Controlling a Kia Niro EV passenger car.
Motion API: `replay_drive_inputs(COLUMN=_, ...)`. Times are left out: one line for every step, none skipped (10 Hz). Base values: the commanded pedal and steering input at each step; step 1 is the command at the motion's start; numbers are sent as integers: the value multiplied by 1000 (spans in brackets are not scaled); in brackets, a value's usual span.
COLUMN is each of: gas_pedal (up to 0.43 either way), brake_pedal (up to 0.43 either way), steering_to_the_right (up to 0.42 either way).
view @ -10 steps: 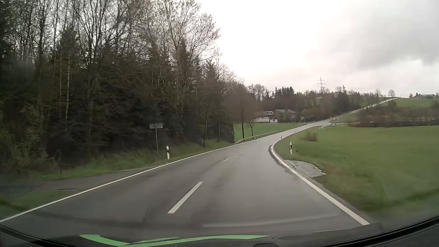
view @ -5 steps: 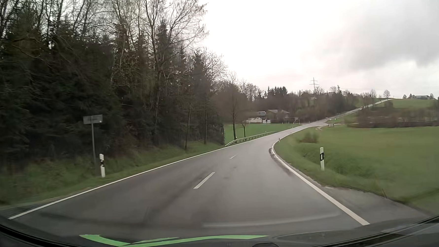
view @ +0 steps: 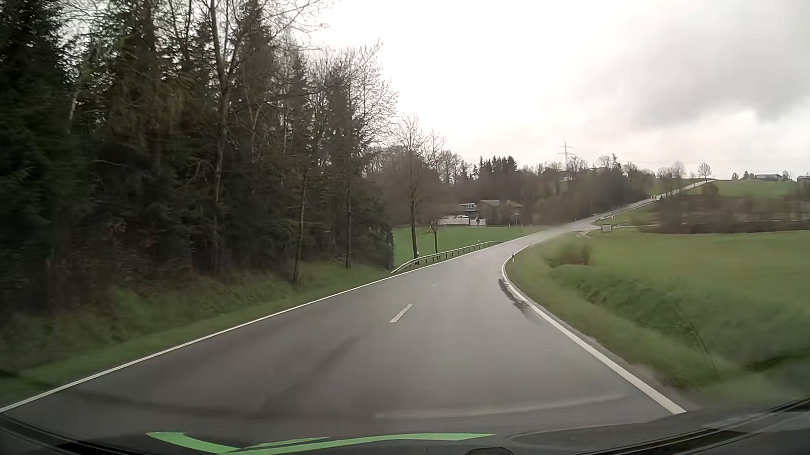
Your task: Follow the waypoints while adhering to traffic rules and regulations
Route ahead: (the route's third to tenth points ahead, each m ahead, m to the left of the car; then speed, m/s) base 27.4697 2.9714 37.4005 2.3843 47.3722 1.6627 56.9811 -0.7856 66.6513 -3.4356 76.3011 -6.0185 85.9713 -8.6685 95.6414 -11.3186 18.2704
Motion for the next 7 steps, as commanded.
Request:
replay_drive_inputs(gas_pedal=0, brake_pedal=0, steering_to_the_right=17)
replay_drive_inputs(gas_pedal=0, brake_pedal=0, steering_to_the_right=17)
replay_drive_inputs(gas_pedal=0, brake_pedal=0, steering_to_the_right=17)
replay_drive_inputs(gas_pedal=0, brake_pedal=0, steering_to_the_right=17)
replay_drive_inputs(gas_pedal=28, brake_pedal=0, steering_to_the_right=17)
replay_drive_inputs(gas_pedal=39, brake_pedal=0, steering_to_the_right=19)
replay_drive_inputs(gas_pedal=59, brake_pedal=0, steering_to_the_right=20)
